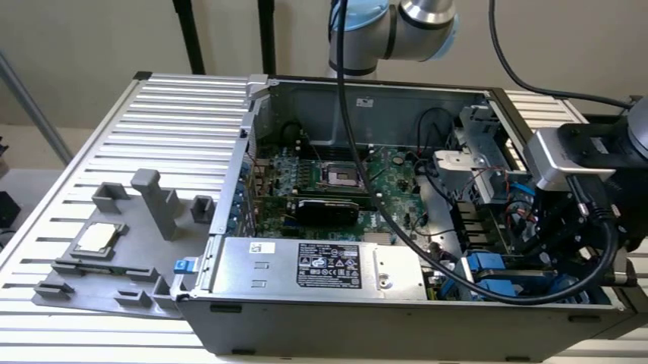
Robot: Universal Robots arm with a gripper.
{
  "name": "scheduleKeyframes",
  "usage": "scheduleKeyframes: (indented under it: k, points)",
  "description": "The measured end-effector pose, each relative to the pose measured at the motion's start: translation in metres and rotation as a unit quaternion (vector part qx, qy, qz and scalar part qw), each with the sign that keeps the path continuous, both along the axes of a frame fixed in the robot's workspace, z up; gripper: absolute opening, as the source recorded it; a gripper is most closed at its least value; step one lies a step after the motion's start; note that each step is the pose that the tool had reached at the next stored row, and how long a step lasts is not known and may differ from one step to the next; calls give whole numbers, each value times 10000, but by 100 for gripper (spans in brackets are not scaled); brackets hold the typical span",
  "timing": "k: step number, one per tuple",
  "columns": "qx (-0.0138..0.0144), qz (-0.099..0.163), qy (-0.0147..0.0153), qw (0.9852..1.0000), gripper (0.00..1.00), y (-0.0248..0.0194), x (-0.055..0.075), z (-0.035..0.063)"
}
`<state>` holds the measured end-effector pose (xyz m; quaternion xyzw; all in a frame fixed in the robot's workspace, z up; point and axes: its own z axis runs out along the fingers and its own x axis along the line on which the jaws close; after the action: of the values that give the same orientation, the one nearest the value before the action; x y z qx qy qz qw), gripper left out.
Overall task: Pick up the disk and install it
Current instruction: 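Insert the first disk wire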
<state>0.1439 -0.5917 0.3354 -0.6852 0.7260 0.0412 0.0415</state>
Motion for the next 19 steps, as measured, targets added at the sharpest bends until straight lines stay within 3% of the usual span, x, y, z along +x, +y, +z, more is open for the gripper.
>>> scheduleKeyframes:
  k: [5,6,7,9,16,19]
  points:
    - [16,-1,1,10000,18,-1,-2,-20]
    - [8,-1,1,10000,18,-1,-1,-5]
    - [5,-2,1,10000,25,-1,-1,15]
    - [5,-2,3,10000,25,-1,-10,60]
    - [6,-2,3,10000,25,-3,-214,97]
    - [5,-1,3,10000,25,-3,-217,97]
